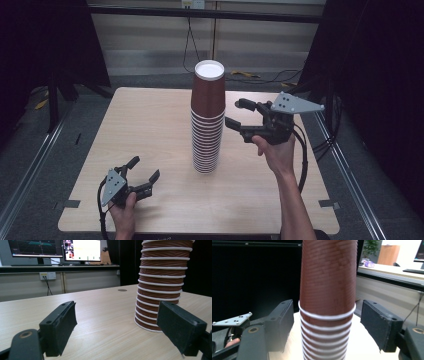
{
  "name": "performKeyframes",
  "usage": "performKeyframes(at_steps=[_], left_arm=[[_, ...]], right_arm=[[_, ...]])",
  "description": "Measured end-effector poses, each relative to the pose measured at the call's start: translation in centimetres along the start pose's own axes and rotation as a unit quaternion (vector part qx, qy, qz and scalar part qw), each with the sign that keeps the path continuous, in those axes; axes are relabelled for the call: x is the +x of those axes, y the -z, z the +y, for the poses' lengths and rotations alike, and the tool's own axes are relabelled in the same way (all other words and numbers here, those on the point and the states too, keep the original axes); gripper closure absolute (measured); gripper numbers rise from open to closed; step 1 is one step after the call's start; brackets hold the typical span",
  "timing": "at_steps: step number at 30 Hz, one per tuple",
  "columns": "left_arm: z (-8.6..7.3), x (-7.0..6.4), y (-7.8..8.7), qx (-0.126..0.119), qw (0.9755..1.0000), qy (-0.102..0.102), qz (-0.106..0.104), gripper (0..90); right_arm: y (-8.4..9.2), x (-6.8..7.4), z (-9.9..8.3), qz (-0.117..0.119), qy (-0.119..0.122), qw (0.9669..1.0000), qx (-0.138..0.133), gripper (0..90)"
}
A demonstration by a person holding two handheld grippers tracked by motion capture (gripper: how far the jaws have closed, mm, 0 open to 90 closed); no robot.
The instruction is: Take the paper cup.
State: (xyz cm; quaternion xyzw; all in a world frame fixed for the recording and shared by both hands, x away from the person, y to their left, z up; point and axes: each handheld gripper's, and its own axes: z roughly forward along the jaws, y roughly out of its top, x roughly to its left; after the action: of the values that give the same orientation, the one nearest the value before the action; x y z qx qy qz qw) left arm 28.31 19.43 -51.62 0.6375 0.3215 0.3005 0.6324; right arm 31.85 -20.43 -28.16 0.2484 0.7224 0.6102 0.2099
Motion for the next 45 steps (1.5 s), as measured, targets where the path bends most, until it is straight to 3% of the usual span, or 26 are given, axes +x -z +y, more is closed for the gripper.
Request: performKeyframes(at_steps=[7,11,23,36,45], left_arm=[[0.0,0.0,0.0,0.000,1.0000,0.000,0.000,15.9],[0.0,0.0,0.0,0.000,1.0000,0.000,0.000,15.9],[0.0,0.0,0.0,-0.001,1.0000,0.001,-0.001,15.9],[0.0,0.0,0.0,-0.001,1.0000,0.002,0.000,15.9],[0.0,0.0,0.0,-0.002,1.0000,0.002,-0.001,15.9]], right_arm=[[-1.4,-0.8,2.5,0.026,0.001,0.9995,0.016,23.7],[-2.2,-1.4,3.4,0.029,-0.008,0.9990,0.033,18.7],[-4.3,-1.4,5.6,0.031,0.004,0.9982,0.051,14.6],[-6.9,-1.5,7.0,0.046,0.008,0.9962,0.073,13.8],[-7.5,-1.8,7.0,0.053,0.007,0.9951,0.083,17.9]])
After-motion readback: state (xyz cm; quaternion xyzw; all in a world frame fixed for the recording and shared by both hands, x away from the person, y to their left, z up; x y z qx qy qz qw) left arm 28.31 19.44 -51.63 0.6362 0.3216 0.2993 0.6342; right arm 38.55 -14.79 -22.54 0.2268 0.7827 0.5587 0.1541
